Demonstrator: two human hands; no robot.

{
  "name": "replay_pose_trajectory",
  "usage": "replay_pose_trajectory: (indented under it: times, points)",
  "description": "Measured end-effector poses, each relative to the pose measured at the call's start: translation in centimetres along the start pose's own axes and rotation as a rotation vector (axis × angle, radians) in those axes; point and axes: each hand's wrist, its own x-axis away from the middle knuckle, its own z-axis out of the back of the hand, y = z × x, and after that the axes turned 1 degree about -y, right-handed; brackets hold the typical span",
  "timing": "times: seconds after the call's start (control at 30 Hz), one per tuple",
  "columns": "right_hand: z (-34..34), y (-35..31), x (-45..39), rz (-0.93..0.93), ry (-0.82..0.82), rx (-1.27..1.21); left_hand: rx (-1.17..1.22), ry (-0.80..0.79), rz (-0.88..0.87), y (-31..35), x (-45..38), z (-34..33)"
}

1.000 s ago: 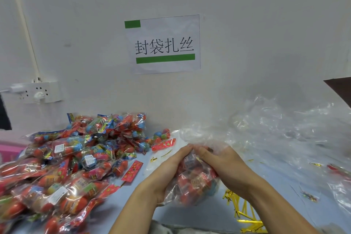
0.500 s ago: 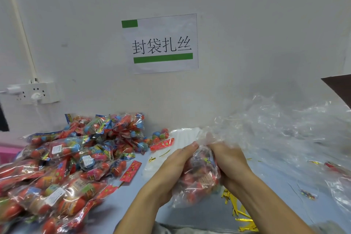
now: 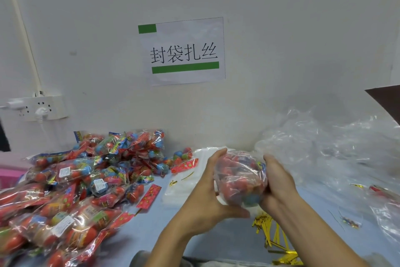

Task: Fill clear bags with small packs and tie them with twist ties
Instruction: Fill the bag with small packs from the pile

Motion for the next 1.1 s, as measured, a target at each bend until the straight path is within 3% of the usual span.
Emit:
replay_pose_trajectory:
  times: [0.13, 0.3, 0.5, 0.7, 0.8, 0.93, 1.03, 1.1]
  points:
    - [-0.4, 0.3, 0.2, 0.095, -0.035, 0.113, 0.034, 0.180, -0.002, 1.0, 0.0, 0.6]
    - [-0.8, 0.3, 0.5, 0.365, -0.014, 0.439, 0.179, 0.225, 0.156, 0.9, 0.2, 1.1]
    - [-0.3, -0.1, 1.7, 0.440, -0.241, 0.762, 0.434, 0.202, 0.301, 0.5, -0.3, 1.2]
    - [-0.4, -0.2, 2.6, 0.425, -0.485, 0.758, 0.538, 0.304, 0.430, 0.0, -0.6, 1.7]
    - [-0.8, 0.4, 2.3, 0.406, -0.371, 0.674, 0.542, 0.333, 0.477, -0.2, -0.8, 1.5]
    - [-0.8, 0.9, 1.4, 0.341, -0.130, 0.522, 0.370, 0.293, 0.514, -0.4, -0.9, 0.9]
    - [-0.6, 0.6, 1.1, 0.286, -0.026, 0.350, 0.300, 0.303, 0.368, 0.0, -0.8, 0.9]
    - [-0.5, 0.4, 0.8, 0.251, 0.036, 0.261, 0.358, 0.206, 0.247, 0.4, -0.4, 1.2]
